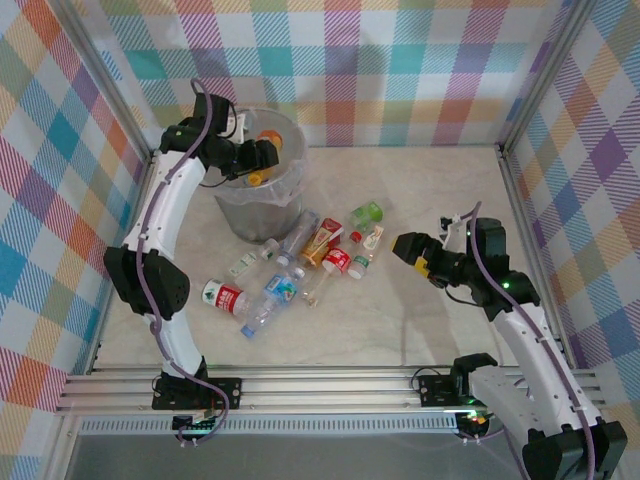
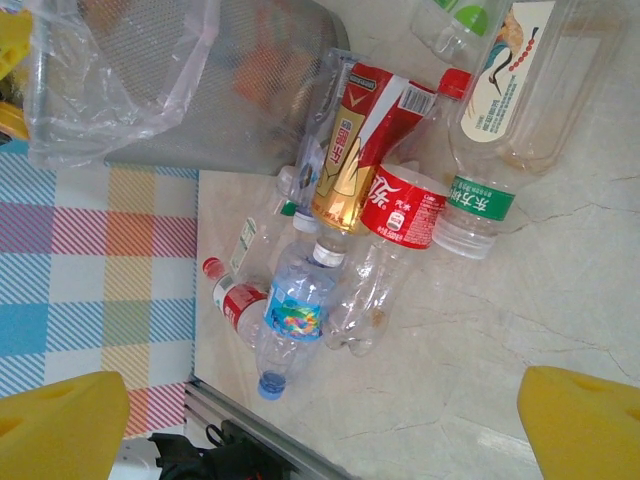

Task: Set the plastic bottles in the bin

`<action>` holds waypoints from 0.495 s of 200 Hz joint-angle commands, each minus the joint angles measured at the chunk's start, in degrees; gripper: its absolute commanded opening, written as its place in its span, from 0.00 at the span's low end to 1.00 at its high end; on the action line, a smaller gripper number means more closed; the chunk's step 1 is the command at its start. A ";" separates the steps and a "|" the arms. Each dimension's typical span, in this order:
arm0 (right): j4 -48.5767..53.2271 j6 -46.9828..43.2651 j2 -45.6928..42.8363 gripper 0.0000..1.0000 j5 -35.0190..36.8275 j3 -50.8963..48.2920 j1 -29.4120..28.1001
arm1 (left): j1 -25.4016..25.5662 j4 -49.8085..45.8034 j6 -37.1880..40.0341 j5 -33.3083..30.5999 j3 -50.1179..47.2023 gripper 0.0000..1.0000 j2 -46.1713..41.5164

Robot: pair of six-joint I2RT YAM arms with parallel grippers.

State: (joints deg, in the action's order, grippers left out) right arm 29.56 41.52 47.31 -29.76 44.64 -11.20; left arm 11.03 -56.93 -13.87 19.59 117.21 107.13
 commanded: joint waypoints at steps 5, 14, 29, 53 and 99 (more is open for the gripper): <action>-1.99 0.93 0.17 1.00 0.30 -0.78 -0.31 | -1.00 -0.31 0.07 0.06 1.57 0.75 0.62; -2.20 0.93 0.51 1.00 0.33 -0.79 -0.40 | -1.21 -0.16 0.02 -0.18 1.59 0.76 0.45; -2.45 0.94 1.10 1.00 0.24 -0.79 -0.61 | -1.46 0.12 -0.03 -0.58 1.47 0.79 0.14; -3.41 1.17 2.06 1.00 0.24 -0.96 -0.92 | -1.79 0.63 -0.06 -1.48 1.26 0.86 -0.77; -5.10 1.14 3.53 1.00 0.37 -1.58 -1.52 | -1.80 4.18 0.00 -1.74 -2.26 0.89 -6.70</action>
State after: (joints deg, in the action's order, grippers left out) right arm 26.76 42.41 49.87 -29.39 43.94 -12.25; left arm 9.80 -55.90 -14.04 18.31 116.66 106.67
